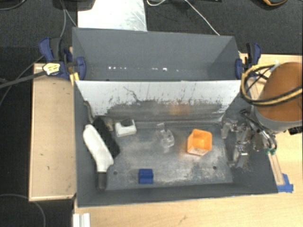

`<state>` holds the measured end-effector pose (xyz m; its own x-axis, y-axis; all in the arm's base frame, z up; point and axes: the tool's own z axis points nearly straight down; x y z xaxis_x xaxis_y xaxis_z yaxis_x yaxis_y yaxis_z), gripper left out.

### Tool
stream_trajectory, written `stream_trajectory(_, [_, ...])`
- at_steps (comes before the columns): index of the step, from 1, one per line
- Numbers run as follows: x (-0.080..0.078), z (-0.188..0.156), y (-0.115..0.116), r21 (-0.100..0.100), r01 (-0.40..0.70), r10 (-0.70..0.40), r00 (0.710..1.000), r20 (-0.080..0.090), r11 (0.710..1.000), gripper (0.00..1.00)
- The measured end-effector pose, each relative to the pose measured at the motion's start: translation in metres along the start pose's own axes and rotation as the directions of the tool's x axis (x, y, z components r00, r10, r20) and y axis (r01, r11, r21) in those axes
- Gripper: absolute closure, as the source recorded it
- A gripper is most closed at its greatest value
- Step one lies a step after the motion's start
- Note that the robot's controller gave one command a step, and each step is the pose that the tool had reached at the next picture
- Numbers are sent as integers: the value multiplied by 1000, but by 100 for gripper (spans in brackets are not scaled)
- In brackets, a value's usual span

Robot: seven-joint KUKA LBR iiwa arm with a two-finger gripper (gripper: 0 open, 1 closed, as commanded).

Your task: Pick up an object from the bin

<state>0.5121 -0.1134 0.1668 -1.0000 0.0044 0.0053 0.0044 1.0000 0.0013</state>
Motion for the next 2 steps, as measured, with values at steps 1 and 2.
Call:
stream_trajectory(1, [-2,-5,0,2,7,-7,1000,8,1000,0])
stream_trajectory(2, [-43,81,47,3,241,-241,970,10,971,0])
